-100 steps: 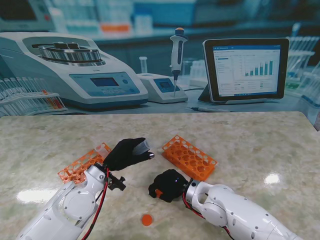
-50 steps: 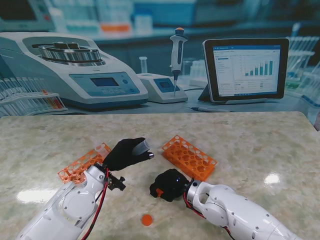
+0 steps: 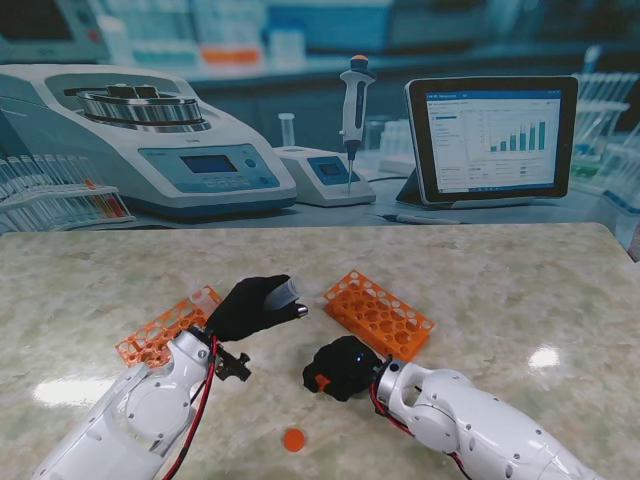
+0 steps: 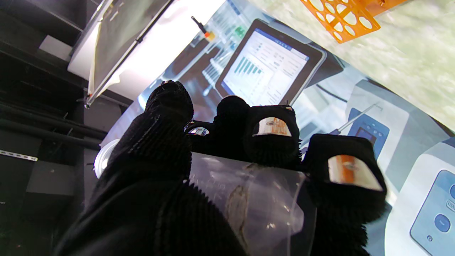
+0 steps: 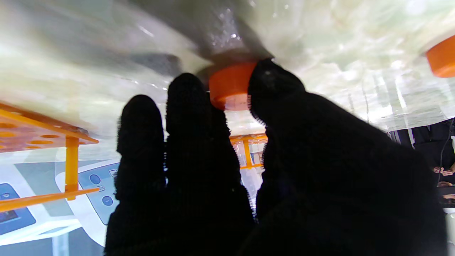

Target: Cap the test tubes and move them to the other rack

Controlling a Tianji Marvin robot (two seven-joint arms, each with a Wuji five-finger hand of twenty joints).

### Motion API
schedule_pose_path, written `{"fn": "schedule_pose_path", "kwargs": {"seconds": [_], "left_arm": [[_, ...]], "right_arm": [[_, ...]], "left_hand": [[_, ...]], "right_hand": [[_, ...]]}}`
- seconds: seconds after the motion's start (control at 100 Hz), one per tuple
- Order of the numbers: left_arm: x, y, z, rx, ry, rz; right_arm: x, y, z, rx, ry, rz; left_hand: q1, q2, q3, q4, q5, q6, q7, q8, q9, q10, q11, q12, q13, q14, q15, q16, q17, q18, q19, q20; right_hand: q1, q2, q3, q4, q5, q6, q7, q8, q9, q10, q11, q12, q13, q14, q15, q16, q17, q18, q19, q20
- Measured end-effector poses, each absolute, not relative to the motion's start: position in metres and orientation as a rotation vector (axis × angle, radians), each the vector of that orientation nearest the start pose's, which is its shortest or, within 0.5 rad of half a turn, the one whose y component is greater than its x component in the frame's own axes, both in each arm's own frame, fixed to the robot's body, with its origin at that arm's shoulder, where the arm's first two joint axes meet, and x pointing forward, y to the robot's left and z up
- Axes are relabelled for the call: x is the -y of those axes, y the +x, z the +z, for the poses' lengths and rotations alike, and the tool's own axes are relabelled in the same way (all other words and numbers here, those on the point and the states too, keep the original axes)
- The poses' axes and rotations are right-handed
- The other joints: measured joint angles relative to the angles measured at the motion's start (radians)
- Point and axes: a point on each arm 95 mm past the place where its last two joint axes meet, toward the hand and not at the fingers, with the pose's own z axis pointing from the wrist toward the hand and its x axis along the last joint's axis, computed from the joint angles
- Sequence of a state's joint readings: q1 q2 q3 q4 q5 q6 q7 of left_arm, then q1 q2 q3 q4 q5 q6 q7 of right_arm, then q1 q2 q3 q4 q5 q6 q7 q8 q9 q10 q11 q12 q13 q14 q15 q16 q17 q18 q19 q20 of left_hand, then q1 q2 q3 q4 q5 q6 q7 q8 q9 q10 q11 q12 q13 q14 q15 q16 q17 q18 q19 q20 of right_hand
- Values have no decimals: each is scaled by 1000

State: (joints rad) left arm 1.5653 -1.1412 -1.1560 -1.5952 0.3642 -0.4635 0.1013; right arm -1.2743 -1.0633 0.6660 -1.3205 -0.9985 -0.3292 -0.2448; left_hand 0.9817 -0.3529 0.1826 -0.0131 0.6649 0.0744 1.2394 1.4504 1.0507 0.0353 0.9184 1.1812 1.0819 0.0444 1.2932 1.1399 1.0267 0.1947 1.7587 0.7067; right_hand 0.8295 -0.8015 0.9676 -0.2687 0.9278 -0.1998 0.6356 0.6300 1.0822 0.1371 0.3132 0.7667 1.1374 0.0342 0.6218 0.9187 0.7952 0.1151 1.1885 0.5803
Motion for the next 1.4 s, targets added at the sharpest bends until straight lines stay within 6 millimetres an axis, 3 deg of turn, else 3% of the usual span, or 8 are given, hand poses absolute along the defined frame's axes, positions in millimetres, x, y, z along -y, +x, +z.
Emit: {"fn": "schedule_pose_path", "kwargs": {"seconds": [0.87,1.4], "left_arm": [[52,380,-299,-1182,-1422,-2420],[52,380,-299,-1182,-1421,-2420]], "right_arm": [[-104,378,-385,-1938,754,1840],[-101,376,-366,-1862,733,1871]], "left_hand": [[0,0,0,0,0,0,0,0,0,0,0,0,0,0,0,0,0,0,0,0],[0,0,0,0,0,0,0,0,0,0,0,0,0,0,0,0,0,0,0,0]], "right_hand": [[1,-17,13,0,32,0,-12,36,11,6,0,-3,11,5,22,0,0,10,13,-63],[1,-17,13,0,41,-2,-12,38,11,7,0,-3,11,5,22,-1,0,11,25,-76]]}}
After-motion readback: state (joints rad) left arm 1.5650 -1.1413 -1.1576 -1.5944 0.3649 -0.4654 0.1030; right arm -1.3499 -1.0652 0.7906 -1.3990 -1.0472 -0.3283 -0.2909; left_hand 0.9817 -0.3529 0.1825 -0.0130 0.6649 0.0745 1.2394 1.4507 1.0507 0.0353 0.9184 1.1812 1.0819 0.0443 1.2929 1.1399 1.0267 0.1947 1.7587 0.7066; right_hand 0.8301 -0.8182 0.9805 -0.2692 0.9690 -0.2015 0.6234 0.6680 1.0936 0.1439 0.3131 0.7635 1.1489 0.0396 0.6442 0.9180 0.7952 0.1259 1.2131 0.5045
